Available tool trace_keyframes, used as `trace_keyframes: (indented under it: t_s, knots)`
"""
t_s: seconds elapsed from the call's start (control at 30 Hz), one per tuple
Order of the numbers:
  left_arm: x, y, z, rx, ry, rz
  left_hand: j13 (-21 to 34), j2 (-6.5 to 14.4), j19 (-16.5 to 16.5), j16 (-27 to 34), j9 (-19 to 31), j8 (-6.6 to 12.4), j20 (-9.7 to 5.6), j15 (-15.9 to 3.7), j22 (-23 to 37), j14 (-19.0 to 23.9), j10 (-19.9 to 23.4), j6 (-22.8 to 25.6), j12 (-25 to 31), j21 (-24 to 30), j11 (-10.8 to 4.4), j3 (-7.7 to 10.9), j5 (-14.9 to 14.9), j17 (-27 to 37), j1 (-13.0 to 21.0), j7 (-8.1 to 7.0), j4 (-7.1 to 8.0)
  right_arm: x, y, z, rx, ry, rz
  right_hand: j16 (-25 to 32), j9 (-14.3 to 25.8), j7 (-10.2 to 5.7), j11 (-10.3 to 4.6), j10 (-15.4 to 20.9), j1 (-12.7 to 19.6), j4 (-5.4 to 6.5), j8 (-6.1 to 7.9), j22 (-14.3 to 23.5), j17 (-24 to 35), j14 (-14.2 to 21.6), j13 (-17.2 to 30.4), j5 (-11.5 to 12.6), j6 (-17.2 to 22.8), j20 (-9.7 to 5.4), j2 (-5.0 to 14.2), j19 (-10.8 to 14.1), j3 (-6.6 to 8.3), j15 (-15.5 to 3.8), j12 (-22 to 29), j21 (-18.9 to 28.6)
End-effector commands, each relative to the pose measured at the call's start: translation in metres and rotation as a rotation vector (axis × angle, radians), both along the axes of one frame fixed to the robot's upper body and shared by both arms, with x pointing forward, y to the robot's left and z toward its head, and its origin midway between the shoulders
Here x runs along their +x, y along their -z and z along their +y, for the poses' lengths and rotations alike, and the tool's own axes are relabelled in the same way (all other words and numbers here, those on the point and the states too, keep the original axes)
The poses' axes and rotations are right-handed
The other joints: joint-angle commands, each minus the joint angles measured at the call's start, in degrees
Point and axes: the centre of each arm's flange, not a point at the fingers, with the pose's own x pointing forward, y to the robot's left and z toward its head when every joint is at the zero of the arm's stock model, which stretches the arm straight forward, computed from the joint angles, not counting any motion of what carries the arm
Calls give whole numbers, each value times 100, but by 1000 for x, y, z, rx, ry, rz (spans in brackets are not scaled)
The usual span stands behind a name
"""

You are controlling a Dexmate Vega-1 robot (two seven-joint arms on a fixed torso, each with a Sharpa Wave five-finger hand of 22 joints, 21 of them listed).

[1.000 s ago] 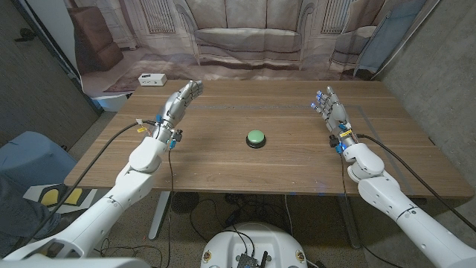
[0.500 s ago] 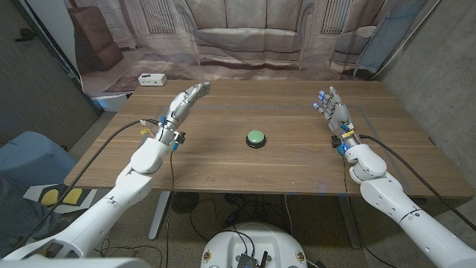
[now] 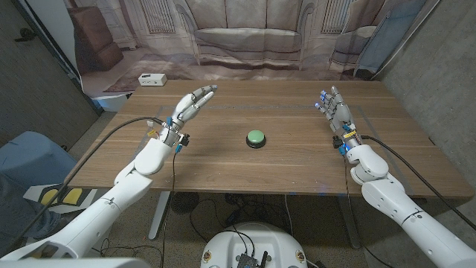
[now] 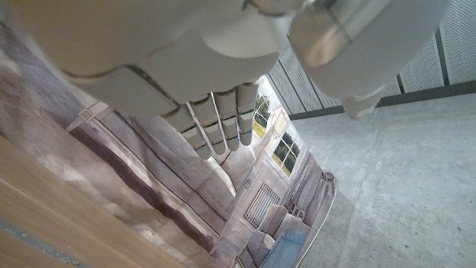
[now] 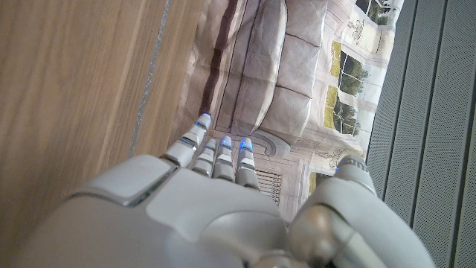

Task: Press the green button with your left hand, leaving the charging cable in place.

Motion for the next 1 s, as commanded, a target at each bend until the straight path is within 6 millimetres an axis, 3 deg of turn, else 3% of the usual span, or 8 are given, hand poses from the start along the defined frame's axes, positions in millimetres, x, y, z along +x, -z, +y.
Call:
trace_keyframes:
  t_s: [0.03,1.0]
  knots:
    - [-13,1,-11,98,-144,-103,14,2,76,-1,13,37,-20,0,31,69,57,71,29,-28,2,18,16,25,63,0,-51,-5,0,0,-26,37,6,0,9,-11,15,41,25,-6,38,7,15,50,10,-34,44,-17,6,3,0,13,-18,-4]
    - [-47,0,-39,233,-322,-353,21,55,278,-14,17,49,-71,-106,34,301,312,384,41,-95,-130,43,67,24,190,-110,-127,-7,2,-1,-9,24,-4,19,9,-40,-35,127,23,-22,49,8,8,128,11,-52,96,-35,22,76,-15,-24,-6,3]
